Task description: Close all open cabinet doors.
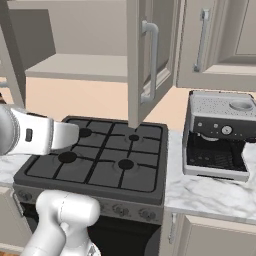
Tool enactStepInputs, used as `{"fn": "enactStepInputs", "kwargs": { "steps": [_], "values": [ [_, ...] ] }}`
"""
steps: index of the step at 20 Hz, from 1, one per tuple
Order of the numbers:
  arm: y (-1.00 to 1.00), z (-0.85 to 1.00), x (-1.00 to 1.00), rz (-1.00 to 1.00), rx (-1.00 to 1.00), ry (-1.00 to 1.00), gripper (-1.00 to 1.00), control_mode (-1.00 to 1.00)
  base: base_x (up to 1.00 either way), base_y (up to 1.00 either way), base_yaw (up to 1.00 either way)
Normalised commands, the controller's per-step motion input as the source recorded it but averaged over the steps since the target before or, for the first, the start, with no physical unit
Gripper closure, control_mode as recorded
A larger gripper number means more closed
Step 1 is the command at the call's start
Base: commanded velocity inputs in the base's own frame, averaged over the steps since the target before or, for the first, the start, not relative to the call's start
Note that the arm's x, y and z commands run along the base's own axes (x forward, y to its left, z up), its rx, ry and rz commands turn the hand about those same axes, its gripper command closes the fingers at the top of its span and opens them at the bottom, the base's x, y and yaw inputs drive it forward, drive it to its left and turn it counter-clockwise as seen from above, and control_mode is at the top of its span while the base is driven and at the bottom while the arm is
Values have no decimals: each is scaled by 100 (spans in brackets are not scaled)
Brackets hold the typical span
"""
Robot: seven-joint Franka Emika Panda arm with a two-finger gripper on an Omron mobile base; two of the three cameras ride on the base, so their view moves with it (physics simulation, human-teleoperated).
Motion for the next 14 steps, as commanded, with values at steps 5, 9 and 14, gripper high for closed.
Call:
{"fn": "enactStepInputs", "kwargs": {
  "steps": [5, 9, 14],
  "values": [
    [-47, 0, -65, 3, 0, -7, -100, -100, 0, 0, 0],
    [-42, 0, -28, 3, 0, -15, -100, -100, 0, 0, 0],
    [-55, 0, 8, 11, 0, -12, -100, -100, 0, 0, 0]
  ]
}}
